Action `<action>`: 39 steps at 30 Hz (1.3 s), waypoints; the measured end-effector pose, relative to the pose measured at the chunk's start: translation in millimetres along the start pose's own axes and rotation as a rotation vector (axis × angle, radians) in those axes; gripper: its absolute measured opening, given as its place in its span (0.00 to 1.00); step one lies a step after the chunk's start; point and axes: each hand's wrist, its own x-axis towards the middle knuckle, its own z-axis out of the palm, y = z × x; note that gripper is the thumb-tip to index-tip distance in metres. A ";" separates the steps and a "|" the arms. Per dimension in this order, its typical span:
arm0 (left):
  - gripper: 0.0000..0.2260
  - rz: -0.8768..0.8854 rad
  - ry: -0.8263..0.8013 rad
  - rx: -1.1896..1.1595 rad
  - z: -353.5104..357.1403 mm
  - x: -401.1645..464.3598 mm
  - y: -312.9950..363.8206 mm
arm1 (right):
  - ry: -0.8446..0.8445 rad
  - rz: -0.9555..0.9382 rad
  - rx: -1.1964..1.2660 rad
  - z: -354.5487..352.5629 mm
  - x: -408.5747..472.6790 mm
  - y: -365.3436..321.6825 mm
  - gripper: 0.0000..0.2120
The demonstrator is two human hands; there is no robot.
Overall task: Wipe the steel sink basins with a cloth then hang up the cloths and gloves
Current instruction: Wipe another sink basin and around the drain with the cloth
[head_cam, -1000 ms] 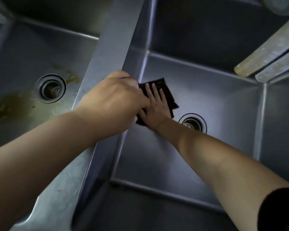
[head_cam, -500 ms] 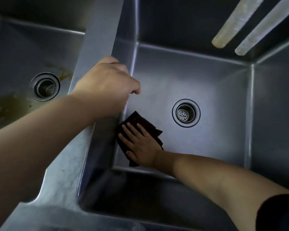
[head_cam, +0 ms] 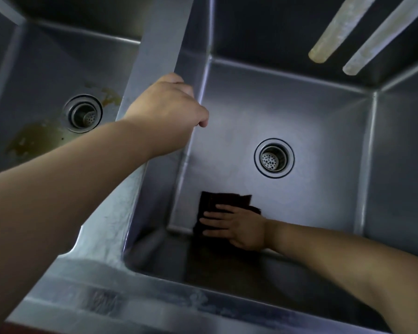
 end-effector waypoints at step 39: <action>0.07 0.106 -0.353 0.199 36.4 4.7 105.3 | 0.280 1.250 -0.131 -59.8 -75.1 150.5 0.32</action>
